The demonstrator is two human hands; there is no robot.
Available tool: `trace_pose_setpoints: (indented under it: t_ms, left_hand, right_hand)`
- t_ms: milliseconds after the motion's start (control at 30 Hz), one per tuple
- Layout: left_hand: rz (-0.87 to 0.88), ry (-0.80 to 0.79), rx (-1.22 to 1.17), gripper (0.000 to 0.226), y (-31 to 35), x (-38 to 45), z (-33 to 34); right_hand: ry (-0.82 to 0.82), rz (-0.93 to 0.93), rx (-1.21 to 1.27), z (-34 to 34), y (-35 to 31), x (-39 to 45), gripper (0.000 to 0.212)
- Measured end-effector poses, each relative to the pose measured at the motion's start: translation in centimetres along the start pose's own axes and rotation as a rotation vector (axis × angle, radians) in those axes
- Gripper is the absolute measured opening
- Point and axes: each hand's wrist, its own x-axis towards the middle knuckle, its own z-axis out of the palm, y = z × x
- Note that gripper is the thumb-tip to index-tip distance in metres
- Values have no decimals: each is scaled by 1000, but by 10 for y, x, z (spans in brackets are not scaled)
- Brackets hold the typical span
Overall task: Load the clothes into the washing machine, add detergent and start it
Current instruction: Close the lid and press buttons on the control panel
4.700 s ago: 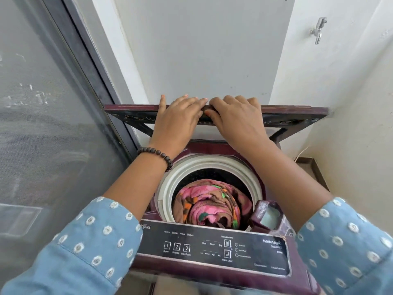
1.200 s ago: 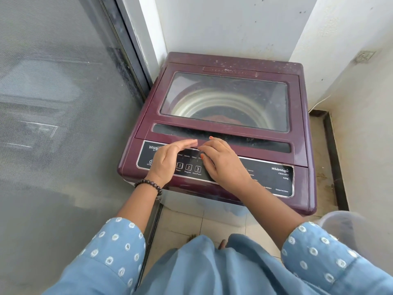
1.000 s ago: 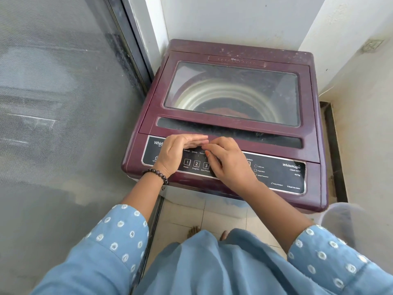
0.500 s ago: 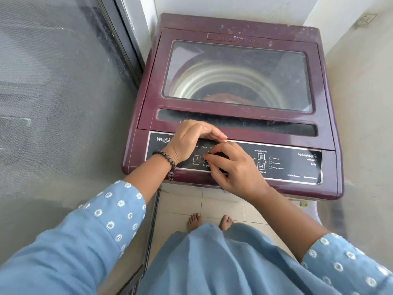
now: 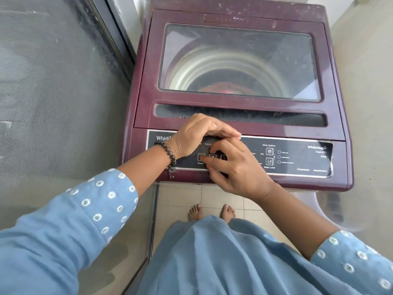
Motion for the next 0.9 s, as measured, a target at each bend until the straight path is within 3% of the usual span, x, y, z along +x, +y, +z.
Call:
trace_pose_setpoints:
  t_ms: [900]
  left_hand:
    - [-38,-26,-53,54,0,-2,-3]
  right_hand:
    - [82,23,-116,14,-9,-1,17]
